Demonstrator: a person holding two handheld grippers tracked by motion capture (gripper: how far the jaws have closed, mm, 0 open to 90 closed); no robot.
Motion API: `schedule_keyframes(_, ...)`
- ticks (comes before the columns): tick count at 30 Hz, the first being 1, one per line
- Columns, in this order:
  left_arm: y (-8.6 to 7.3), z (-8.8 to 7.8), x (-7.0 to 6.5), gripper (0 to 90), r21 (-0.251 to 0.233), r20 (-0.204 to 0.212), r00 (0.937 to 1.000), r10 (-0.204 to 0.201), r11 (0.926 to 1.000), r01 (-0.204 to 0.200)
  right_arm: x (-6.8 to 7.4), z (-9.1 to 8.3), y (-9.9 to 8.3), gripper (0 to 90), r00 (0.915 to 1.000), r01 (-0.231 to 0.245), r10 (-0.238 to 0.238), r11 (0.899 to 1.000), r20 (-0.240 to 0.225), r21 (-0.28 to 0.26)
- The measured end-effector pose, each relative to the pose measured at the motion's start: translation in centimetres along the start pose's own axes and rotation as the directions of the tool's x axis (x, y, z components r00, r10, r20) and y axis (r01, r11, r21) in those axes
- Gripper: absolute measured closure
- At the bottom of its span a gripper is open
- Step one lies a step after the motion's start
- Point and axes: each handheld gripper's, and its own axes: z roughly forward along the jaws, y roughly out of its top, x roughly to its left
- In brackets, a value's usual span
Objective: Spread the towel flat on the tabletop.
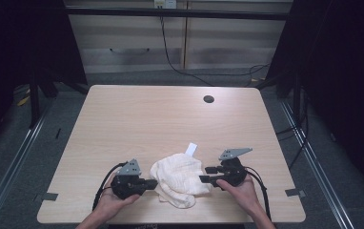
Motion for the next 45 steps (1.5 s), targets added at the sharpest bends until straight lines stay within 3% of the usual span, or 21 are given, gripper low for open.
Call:
schedule_keyframes(9,1.2,-1.8,0.5,86.9,-0.096,0.004,0.9997,-0.026,0.9951,0.026,-0.3,-0.3,0.2,50.9,0.9999,0.001,-0.001,1.0,0.017,-0.01)
schedule_keyframes(15,2.0,-3.7,1.5,86.9,-0.179,-0.011,0.9981,-0.06,0.9821,0.057,-0.4,-0.4,0.2,50.3,0.9998,0.0,0.0,1.0,0.021,-0.014)
schedule_keyframes(21,3.4,-4.9,1.8,87.0,-0.231,-0.03,0.9983,-0.05,0.9721,0.042,-0.4,-0.5,0.3,49.6,0.9996,0.003,-0.002,1.0,0.03,-0.014)
schedule_keyframes(25,5.4,-5.6,2.3,87.1,-0.288,-0.043,0.9977,-0.051,0.9569,0.037,-0.4,-0.6,0.4,49.2,0.9995,0.0,0.0,1.0,0.032,-0.019)
schedule_keyframes(26,6.0,-5.8,2.4,87.1,-0.309,-0.038,0.9977,-0.057,0.9502,0.042,-0.4,-0.7,0.4,49.1,0.9994,0.004,-0.003,1.0,0.034,-0.021)
schedule_keyframes(33,9.8,-7.2,2.6,87.2,-0.354,-0.069,0.9974,-0.02,0.9351,-0.005,-0.4,-1.0,0.4,48.8,0.9994,0.007,-0.006,0.999,0.034,-0.032)
schedule_keyframes(34,10.7,-7.8,2.5,87.2,-0.378,-0.069,0.9976,-0.013,0.9257,-0.014,-0.4,-1.0,0.4,48.8,0.9994,-0.003,0.004,1.0,0.033,-0.03)
schedule_keyframes(36,11.3,-8.5,2.3,87.2,-0.392,-0.071,0.9975,0.005,0.9194,-0.032,-0.5,-0.9,0.4,48.7,0.9993,0.01,-0.009,0.999,0.035,-0.032)
schedule_keyframes(39,11.2,-8.9,2.0,87.1,-0.391,-0.082,0.9965,0.017,0.919,-0.048,-0.4,-0.9,0.4,48.7,0.9993,0.004,-0.003,1.0,0.038,-0.023)
schedule_keyframes(41,10.4,-9.2,2.3,87.1,-0.38,-0.093,0.9956,0.012,0.9237,-0.047,-0.4,-0.9,0.3,48.6,0.9992,0.007,-0.006,1.0,0.039,-0.02)
schedule_keyframes(42,9.1,-9.1,3.1,87.1,-0.367,-0.103,0.9946,-0.017,0.9298,-0.022,-0.4,-0.9,0.3,48.5,0.9992,0.002,-0.001,1.0,0.04,-0.021)
schedule_keyframes(43,9.1,-9.1,3.1,87.1,-0.367,-0.103,0.9946,-0.017,0.9298,-0.022,-0.4,-0.9,0.3,48.5,0.9992,0.002,-0.001,1.0,0.04,-0.021)
schedule_keyframes(44,7.5,-8.7,4.1,87.1,-0.343,-0.109,0.9924,-0.057,0.9393,0.017,-0.4,-0.8,0.3,48.4,0.9992,0.001,-0.001,1.0,0.04,-0.019)
schedule_keyframes(45,7.5,-8.7,4.1,87.1,-0.343,-0.109,0.9924,-0.057,0.9393,0.017,-0.4,-0.8,0.3,48.4,0.9992,0.001,-0.001,1.0,0.04,-0.019)
